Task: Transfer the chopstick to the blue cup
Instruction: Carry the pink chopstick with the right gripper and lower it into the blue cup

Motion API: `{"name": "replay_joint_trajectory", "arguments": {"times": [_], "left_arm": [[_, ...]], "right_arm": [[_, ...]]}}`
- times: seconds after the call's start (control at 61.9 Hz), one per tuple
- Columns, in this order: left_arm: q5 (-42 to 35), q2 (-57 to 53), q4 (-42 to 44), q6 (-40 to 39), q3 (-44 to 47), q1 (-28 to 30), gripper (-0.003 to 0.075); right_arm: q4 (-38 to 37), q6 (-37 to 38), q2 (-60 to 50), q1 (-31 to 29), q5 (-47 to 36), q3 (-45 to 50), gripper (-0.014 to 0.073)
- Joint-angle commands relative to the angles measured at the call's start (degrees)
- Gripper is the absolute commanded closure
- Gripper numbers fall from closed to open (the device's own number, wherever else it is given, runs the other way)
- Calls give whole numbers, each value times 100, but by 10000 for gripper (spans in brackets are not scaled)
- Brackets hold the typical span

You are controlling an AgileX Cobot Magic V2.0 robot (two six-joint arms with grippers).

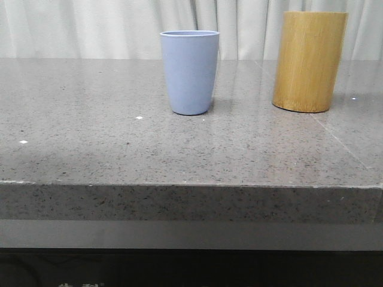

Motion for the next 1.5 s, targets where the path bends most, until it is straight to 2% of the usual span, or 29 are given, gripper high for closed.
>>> {"name": "replay_joint_trajectory", "arguments": {"times": [0.0, 0.372, 0.501, 1.293, 1.39, 1.487], "left_arm": [[-393, -88, -74, -47, -125, -35, 353], [-393, -88, -74, -47, -125, -35, 353], [-393, -88, -74, -47, -125, -35, 353], [-480, -88, -74, -47, -125, -35, 353], [-480, -88, -74, -47, -125, -35, 353], [-480, -88, -74, -47, -125, -35, 353]], "right_arm": [[75, -120, -250, 103, -289, -173, 653], [-4, -429, -79, 1780, -602, -167, 653], [-199, -434, 95, 2137, -602, -167, 653], [-223, -491, 1600, 2301, -566, -167, 645], [-223, -491, 1638, 2301, -574, -167, 587], [-203, -491, 1657, 2301, -567, -167, 423]]}}
